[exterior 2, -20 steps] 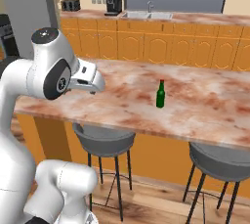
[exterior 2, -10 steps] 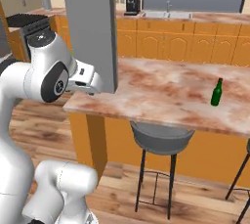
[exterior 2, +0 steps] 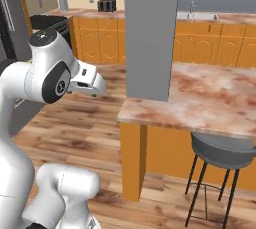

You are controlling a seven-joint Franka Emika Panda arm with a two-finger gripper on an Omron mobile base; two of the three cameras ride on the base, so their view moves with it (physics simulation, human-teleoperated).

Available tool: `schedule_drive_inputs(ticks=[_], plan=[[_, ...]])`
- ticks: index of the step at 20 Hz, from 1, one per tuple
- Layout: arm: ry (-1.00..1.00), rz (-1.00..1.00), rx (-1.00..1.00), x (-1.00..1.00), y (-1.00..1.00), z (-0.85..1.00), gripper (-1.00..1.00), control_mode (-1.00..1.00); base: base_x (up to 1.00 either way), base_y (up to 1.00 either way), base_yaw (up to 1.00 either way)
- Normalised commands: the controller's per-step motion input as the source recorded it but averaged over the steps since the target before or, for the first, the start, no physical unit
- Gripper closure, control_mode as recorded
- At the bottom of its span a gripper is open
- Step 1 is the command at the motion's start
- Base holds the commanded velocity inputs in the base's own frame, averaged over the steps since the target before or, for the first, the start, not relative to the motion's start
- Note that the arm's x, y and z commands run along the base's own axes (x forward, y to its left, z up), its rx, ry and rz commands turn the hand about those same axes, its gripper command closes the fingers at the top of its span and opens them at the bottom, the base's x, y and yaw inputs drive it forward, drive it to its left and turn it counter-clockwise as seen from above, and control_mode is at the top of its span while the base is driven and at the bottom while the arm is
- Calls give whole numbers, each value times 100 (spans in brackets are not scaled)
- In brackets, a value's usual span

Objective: Get the candle and the beer from the cabinet and move them to the dining counter.

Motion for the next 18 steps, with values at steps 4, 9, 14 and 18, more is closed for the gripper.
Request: schedule_drive_inputs(ticks=[4, 9, 14, 18], plan=[[0, 0, 0, 0, 0, 0, -100, 100, 20, 100, 0], [0, 0, 0, 0, 0, 0, -100, 100, 45, 100, 0], [0, 0, 0, 0, 0, 0, -100, 100, 82, 100, 0], [0, 0, 0, 0, 0, 0, -100, 100, 100, 72, -5]])
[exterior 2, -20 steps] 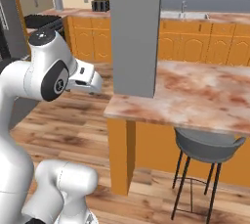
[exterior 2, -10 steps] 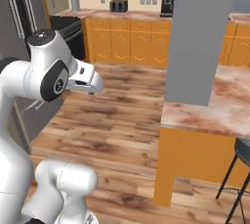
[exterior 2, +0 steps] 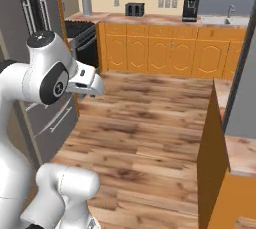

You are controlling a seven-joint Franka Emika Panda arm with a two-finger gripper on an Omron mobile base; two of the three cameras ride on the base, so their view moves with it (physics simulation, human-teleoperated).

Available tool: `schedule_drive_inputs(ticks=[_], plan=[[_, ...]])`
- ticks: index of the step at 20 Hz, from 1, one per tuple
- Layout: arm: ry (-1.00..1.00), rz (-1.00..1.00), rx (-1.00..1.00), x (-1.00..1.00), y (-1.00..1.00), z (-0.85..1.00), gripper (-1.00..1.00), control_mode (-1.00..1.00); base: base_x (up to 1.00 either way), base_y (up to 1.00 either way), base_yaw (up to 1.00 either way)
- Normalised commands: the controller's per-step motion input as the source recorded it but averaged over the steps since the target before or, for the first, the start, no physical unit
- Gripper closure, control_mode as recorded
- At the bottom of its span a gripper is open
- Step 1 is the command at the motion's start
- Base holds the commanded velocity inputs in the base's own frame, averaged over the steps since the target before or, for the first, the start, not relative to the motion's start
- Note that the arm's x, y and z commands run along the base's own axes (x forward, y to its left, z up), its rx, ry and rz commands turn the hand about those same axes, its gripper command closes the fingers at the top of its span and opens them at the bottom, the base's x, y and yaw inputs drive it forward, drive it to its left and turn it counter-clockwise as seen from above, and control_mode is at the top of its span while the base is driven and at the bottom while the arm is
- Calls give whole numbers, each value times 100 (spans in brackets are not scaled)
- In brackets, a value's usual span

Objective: Get the candle and the beer from the cabinet and move them to the dining counter.

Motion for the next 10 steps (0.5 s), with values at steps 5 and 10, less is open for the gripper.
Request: schedule_drive_inputs(ticks=[5, 10], plan=[[0, 0, 0, 0, 0, 0, -100, 100, 100, 30, -6], [0, 0, 0, 0, 0, 0, -100, 100, 100, 4, -5]])
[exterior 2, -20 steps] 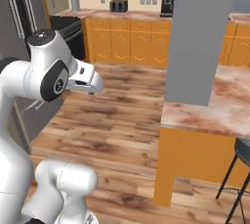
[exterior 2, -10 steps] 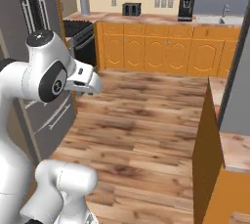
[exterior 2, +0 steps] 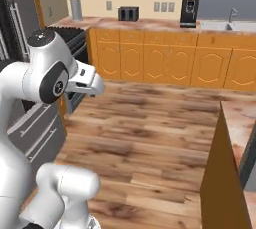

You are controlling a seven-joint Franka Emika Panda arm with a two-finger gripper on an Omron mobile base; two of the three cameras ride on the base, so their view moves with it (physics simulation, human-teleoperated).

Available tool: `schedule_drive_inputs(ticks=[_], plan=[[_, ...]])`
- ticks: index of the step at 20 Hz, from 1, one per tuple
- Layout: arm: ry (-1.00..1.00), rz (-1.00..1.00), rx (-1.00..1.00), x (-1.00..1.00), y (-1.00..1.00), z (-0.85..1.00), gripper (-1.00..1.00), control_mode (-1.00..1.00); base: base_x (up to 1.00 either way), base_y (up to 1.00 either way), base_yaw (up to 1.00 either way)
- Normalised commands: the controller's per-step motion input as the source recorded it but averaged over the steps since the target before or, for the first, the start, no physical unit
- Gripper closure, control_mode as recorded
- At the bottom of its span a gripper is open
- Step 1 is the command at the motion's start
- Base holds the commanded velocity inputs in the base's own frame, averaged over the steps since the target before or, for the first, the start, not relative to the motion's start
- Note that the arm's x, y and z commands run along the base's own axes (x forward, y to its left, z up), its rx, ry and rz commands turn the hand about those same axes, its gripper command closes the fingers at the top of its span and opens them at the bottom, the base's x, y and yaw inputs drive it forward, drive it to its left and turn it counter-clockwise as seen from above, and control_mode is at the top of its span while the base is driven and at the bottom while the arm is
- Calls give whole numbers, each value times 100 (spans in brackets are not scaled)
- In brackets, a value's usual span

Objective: Get the candle and the beer from the cabinet and move them to the dining counter.

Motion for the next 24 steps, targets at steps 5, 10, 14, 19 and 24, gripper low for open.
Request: schedule_drive_inputs(ticks=[5, 10, 14, 19, 24], plan=[[0, 0, 0, 0, 0, 0, -100, 100, 100, 0, -1], [0, 0, 0, 0, 0, 0, -100, 100, 100, 0, 0], [0, 0, 0, 0, 0, 0, -100, 100, 100, 0, 0], [0, 0, 0, 0, 0, 0, -100, 100, 100, 0, 0], [0, 0, 0, 0, 0, 0, -100, 100, 100, 11, 0]])
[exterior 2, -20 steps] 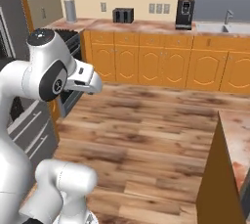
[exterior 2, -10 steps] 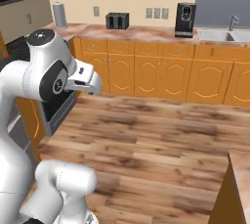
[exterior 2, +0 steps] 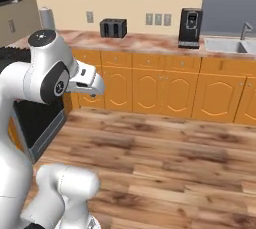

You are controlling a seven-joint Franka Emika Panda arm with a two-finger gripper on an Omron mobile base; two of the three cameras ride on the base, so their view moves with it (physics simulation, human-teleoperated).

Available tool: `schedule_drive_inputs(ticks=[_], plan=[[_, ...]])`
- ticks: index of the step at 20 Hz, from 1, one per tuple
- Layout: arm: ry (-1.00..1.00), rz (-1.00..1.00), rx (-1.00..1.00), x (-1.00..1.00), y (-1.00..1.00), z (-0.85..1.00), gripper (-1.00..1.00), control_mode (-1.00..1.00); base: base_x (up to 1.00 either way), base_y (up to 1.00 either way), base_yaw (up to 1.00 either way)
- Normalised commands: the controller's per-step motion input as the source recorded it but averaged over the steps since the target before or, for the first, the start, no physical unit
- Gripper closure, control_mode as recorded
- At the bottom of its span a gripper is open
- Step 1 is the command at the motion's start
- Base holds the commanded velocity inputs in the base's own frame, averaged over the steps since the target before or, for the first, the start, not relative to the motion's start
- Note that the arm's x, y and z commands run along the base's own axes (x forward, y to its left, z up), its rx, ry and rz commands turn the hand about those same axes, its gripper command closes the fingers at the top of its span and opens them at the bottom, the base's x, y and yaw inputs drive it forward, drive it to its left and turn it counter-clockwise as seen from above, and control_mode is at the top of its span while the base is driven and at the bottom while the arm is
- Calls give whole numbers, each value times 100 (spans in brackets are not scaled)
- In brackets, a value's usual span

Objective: Get the candle and the beer from the cabinet and move them to the dining counter.

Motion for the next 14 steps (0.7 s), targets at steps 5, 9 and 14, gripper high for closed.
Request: schedule_drive_inputs(ticks=[5, 9, 14], plan=[[0, 0, 0, 0, 0, 0, -100, 100, 100, 5, 5], [0, 0, 0, 0, 0, 0, -100, 100, 100, 0, 12], [0, 0, 0, 0, 0, 0, -100, 100, 100, 0, 23]])
